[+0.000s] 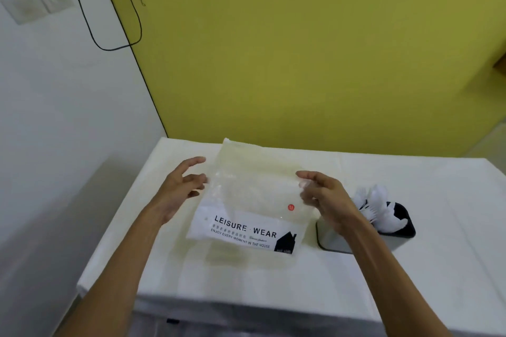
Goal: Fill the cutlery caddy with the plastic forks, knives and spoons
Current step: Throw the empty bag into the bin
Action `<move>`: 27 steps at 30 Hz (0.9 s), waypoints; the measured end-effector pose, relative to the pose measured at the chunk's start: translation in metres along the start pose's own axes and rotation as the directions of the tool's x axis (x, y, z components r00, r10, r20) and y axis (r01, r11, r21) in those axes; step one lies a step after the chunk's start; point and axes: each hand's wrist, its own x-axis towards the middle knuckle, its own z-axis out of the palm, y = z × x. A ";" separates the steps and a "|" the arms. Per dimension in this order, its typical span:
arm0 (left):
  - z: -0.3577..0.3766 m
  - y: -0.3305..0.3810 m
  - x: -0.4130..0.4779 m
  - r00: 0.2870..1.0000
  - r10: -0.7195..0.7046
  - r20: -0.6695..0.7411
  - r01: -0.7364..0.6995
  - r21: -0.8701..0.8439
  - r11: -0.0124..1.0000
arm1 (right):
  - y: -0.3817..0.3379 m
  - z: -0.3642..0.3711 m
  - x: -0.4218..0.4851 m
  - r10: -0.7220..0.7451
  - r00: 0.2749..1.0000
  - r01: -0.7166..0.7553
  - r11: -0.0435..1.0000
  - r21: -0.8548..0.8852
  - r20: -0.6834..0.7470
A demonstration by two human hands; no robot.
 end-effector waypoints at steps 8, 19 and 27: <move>0.031 0.054 -0.011 0.977 -0.024 0.212 0.052 -0.128 0.990 | -0.037 -0.015 -0.017 -0.147 0.988 0.151 0.979 -0.136 0.041; 0.101 0.174 -0.024 0.873 0.291 0.391 -0.462 0.472 0.751 | -0.089 -0.085 -0.085 -0.393 0.892 0.282 0.870 -0.404 -0.224; 0.241 0.219 -0.038 0.665 0.638 0.388 -0.722 0.114 0.683 | -0.090 -0.165 -0.166 -0.581 0.553 0.327 0.811 -0.485 -0.597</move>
